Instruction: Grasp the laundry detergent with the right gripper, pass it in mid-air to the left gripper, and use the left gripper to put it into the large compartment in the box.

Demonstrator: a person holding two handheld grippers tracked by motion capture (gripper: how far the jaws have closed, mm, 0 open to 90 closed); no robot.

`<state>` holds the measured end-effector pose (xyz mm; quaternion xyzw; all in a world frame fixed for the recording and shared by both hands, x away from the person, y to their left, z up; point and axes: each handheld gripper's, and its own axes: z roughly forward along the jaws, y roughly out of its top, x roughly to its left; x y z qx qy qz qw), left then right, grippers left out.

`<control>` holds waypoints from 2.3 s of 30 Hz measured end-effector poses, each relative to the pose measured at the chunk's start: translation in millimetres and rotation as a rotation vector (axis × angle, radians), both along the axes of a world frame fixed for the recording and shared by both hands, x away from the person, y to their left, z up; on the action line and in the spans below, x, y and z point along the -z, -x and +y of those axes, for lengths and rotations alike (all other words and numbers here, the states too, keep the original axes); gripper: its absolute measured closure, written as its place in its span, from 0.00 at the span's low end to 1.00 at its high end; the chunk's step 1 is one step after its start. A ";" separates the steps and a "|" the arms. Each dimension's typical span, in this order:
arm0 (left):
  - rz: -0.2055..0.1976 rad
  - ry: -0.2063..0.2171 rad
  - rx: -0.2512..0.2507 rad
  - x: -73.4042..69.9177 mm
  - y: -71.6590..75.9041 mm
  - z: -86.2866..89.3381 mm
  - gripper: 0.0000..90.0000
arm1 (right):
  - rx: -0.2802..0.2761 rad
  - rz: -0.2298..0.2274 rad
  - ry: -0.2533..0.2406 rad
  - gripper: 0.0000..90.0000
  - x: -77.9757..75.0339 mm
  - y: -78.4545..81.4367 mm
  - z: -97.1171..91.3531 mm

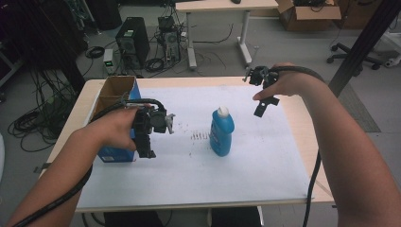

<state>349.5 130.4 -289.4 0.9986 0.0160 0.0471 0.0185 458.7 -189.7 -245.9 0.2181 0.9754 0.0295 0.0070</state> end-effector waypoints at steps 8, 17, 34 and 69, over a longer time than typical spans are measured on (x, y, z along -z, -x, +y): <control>0.001 -0.011 0.009 0.5 0.8 -2.8 0.00 | -0.002 -0.007 0.004 0.05 2.3 6.2 -5.8; -0.006 -0.002 0.012 -2.1 5.3 -1.5 0.00 | -0.024 -0.021 -0.036 0.05 7.1 33.9 -14.0; -0.007 -0.009 0.037 1.2 9.3 -5.7 0.00 | -0.056 -0.021 -0.063 0.05 26.0 86.5 -26.1; 0.004 -0.024 0.053 2.3 7.7 -7.4 0.00 | 0.188 -0.217 -0.432 0.05 99.4 124.7 -8.6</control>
